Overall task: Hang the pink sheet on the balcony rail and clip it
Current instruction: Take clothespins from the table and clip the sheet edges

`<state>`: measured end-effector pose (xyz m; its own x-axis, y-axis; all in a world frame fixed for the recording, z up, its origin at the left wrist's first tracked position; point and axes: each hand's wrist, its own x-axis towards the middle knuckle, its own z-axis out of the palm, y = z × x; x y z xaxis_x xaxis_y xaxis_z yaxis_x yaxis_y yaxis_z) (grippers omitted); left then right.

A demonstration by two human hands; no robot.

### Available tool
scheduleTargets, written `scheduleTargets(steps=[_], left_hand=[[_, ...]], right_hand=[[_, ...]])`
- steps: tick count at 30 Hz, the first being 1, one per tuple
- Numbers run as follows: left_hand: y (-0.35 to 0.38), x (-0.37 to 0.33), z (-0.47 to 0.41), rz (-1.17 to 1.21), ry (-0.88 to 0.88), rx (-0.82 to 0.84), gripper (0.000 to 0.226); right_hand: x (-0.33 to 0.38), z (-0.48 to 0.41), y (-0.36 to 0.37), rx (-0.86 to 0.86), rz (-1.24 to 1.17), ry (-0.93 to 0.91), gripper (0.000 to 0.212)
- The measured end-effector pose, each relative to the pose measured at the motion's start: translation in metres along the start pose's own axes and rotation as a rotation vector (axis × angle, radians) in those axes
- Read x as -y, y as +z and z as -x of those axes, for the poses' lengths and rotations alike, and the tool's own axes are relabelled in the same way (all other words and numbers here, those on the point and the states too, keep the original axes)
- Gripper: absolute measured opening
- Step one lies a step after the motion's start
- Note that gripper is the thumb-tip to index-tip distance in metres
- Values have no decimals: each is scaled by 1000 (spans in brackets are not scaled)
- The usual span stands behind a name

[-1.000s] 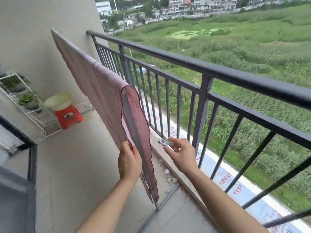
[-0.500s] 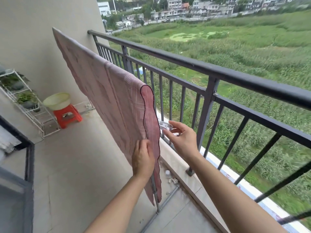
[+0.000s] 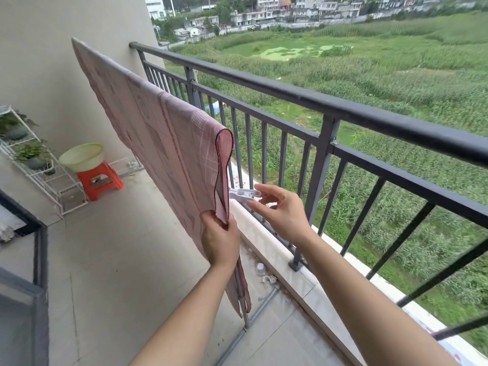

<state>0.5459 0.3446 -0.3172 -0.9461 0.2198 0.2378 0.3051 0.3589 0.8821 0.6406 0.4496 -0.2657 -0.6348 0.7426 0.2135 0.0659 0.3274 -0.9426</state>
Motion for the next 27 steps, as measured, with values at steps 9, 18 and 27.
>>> scheduleTargets(steps=[9,18,27], left_hand=[[-9,9,2,-314,418,29,27],[0,-4,-7,-452,330,122,16],[-4,-3,-10,-445,348,153,23]], right_hand=[[-3,16,-6,-86,-87,62,42],[2,40,0,-228,-69,38,36],[18,37,6,-271,-50,-106,26]])
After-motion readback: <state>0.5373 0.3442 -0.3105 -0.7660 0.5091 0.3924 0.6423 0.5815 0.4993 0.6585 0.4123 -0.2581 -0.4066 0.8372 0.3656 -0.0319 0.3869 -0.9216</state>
